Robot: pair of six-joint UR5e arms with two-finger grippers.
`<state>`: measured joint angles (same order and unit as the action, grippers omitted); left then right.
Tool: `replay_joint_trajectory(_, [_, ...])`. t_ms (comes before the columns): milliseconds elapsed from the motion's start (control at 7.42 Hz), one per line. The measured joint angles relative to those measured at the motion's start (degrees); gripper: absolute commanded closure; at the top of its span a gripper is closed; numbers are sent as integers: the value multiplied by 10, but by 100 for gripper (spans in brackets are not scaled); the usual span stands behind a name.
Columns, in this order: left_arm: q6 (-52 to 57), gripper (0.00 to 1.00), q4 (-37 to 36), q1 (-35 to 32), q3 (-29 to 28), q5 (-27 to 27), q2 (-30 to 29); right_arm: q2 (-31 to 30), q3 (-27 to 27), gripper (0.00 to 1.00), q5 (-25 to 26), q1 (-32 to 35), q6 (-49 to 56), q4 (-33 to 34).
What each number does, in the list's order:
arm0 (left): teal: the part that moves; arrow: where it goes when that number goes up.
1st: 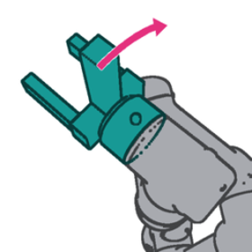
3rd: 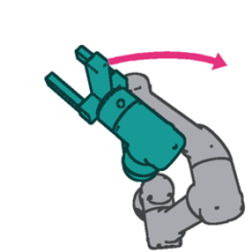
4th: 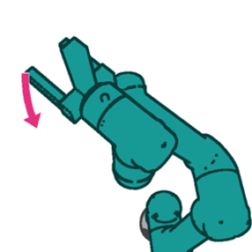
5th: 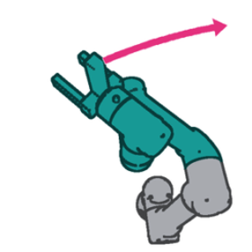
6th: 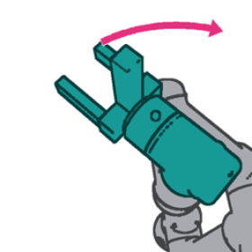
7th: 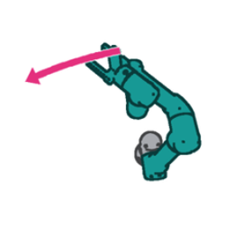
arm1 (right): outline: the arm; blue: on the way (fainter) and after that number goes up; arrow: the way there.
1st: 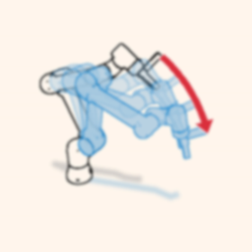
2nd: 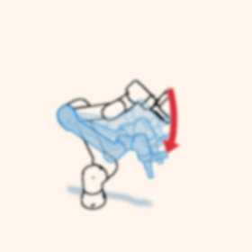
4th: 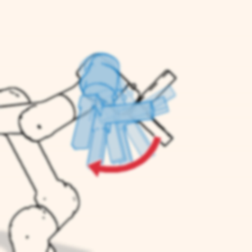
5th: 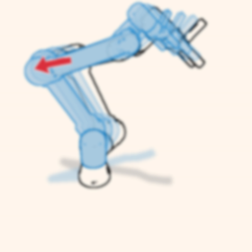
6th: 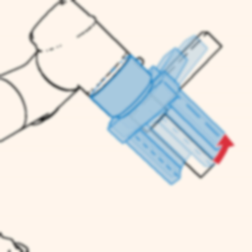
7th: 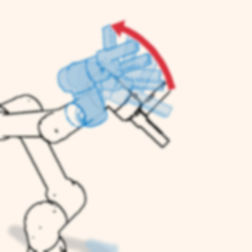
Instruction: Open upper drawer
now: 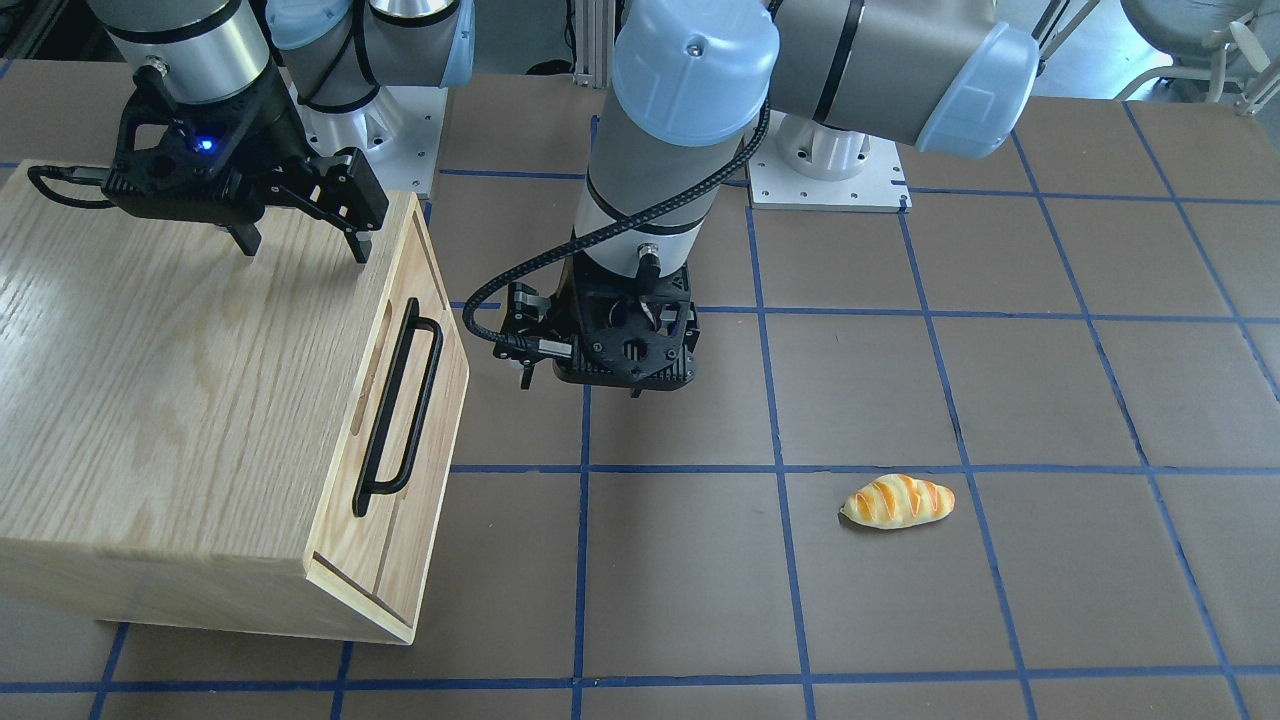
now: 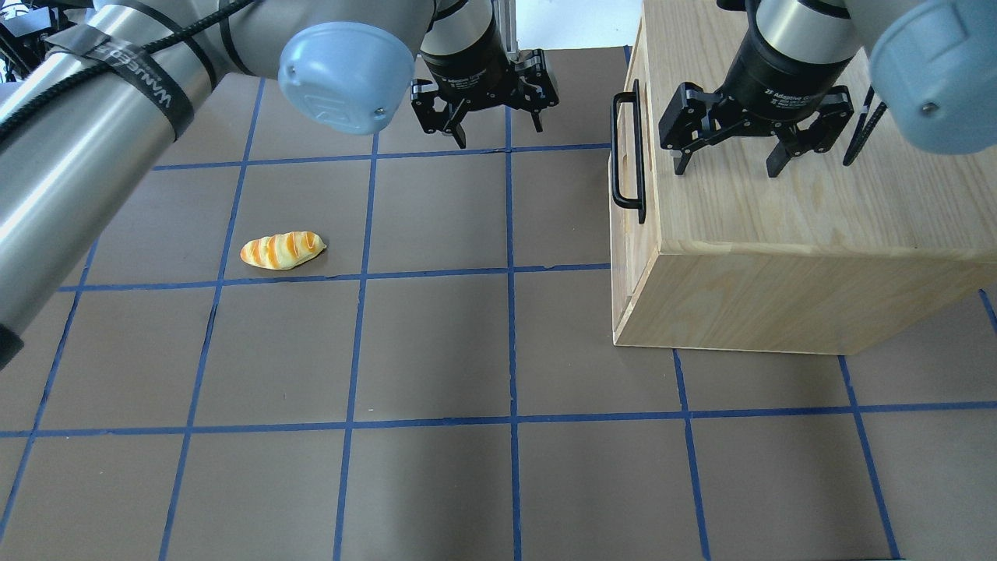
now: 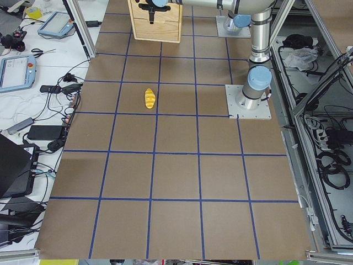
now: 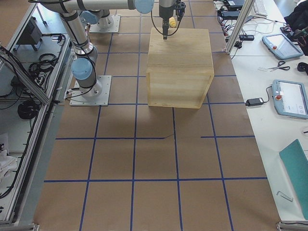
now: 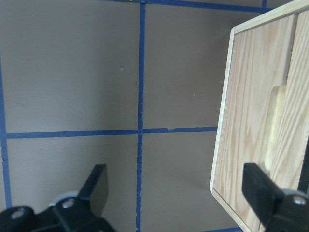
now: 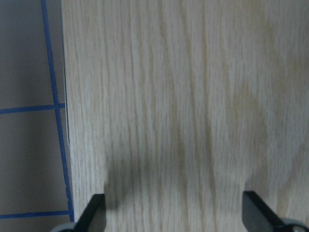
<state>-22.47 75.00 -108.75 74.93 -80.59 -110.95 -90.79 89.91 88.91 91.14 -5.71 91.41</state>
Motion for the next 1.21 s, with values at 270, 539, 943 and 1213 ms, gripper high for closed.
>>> replay_joint_trajectory(270, [-28,0,-23,-16,-1,12,-17,0,0,0,0,0,0,0])
replay_joint_trajectory(539, [-42,0,-33,-27,-2,23,-26,0,0,0,0,0,0,0])
replay_joint_trajectory(943, [-66,0,-44,-39,-9,43,-39,0,0,0,0,0,0,0])
replay_joint_trajectory(1213, [-74,0,-50,-48,-10,45,-47,0,0,0,0,0,0,0])
